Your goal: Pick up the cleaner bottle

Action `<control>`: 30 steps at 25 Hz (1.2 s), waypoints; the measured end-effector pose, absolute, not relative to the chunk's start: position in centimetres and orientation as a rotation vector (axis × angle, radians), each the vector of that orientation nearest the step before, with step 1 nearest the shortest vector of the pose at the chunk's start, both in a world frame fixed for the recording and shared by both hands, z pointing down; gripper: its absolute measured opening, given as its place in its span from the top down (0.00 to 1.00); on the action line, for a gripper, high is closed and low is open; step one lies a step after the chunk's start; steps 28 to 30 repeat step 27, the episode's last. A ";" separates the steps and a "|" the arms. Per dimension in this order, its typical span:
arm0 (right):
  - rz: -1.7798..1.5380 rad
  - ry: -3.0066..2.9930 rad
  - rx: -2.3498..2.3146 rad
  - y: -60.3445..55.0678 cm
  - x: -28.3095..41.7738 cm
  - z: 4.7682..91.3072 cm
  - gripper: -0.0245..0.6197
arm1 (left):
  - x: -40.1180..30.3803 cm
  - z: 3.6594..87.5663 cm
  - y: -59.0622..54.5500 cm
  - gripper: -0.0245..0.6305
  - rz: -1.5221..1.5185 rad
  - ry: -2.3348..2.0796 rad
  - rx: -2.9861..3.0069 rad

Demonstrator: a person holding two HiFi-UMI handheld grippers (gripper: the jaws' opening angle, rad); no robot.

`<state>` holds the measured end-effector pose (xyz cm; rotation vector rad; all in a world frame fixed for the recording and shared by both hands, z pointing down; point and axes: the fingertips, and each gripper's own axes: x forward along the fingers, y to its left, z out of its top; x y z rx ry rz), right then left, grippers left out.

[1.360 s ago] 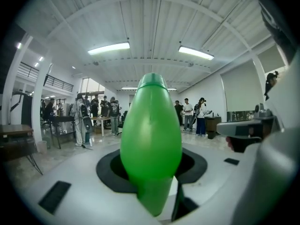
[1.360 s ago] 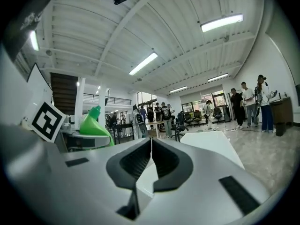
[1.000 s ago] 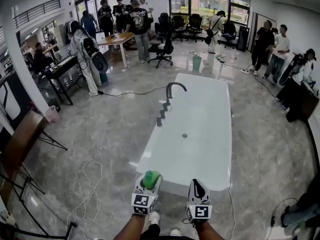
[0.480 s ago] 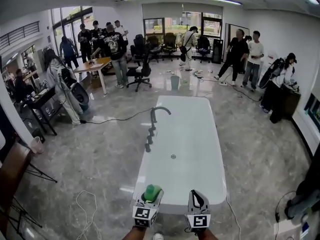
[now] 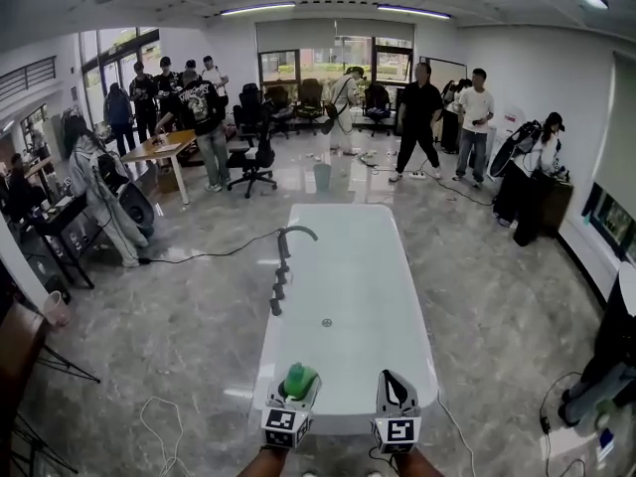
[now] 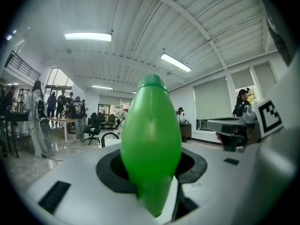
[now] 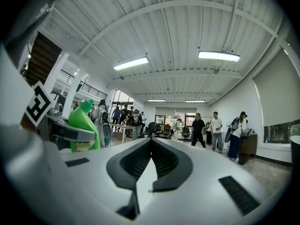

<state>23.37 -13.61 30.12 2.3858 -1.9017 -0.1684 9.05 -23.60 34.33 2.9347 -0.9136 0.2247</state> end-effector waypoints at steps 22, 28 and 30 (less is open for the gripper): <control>-0.220 -1.906 2.417 -12.7 30.0 27.7 0.94 | 15.7 31.1 -22.2 0.68 0.164 -0.927 2.981; -0.211 -1.914 2.421 -12.3 30.2 28.0 0.94 | 16.0 31.1 -21.8 0.68 0.161 -0.925 2.986; -0.211 -1.914 2.421 -12.3 30.2 28.0 0.94 | 16.0 31.1 -21.8 0.68 0.161 -0.925 2.986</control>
